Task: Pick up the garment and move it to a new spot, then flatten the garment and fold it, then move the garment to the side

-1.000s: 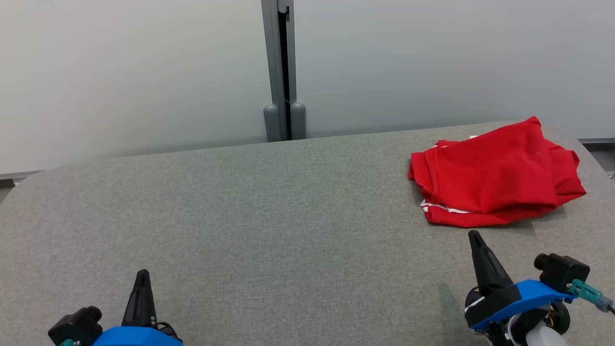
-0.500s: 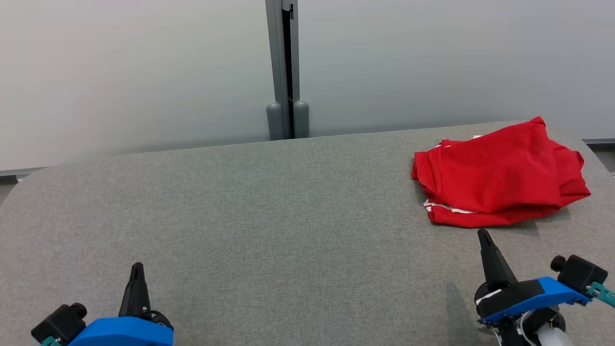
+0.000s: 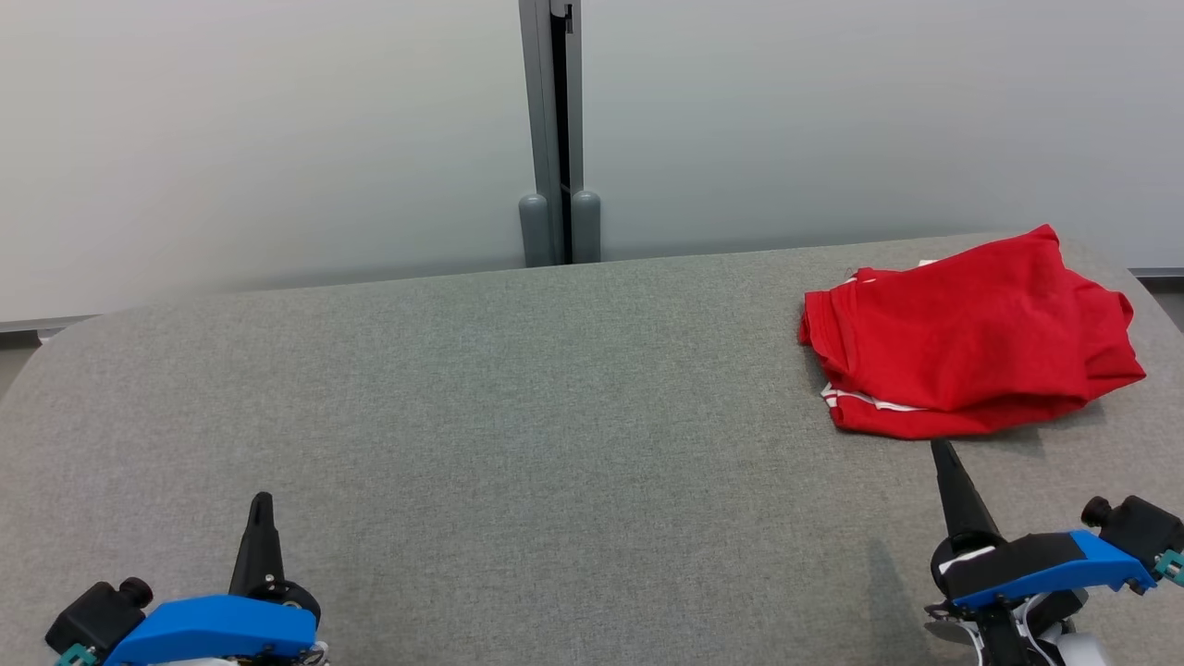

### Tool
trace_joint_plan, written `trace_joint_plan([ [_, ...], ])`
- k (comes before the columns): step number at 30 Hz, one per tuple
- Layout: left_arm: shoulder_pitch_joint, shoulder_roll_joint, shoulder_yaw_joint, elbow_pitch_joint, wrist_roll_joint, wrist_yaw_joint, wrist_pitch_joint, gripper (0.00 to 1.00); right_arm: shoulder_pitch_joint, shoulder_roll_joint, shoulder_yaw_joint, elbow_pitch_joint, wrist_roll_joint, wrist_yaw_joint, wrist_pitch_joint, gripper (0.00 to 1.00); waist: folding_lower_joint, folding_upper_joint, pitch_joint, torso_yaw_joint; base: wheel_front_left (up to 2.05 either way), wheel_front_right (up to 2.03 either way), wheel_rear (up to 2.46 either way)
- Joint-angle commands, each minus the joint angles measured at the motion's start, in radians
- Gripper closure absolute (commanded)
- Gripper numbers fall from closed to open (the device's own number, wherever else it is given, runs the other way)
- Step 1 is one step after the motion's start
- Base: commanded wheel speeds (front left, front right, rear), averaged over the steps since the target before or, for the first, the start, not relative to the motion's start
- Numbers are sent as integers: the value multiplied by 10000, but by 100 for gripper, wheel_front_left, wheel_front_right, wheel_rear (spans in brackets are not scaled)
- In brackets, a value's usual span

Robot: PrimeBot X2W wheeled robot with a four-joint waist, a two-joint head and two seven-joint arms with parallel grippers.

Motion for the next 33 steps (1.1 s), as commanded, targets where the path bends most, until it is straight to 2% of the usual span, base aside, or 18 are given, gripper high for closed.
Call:
trace_joint_plan([
  [1,-276,20,86,-170,-279,-87,75,100,6,-2,-95,-199,266,3,60,100,0,0,4,7,0,0,0],
  [33,-533,-60,339,-471,-3487,-125,958,100,232,215,-735,-722,3286,3,942,100,0,0,102,195,0,0,0],
])
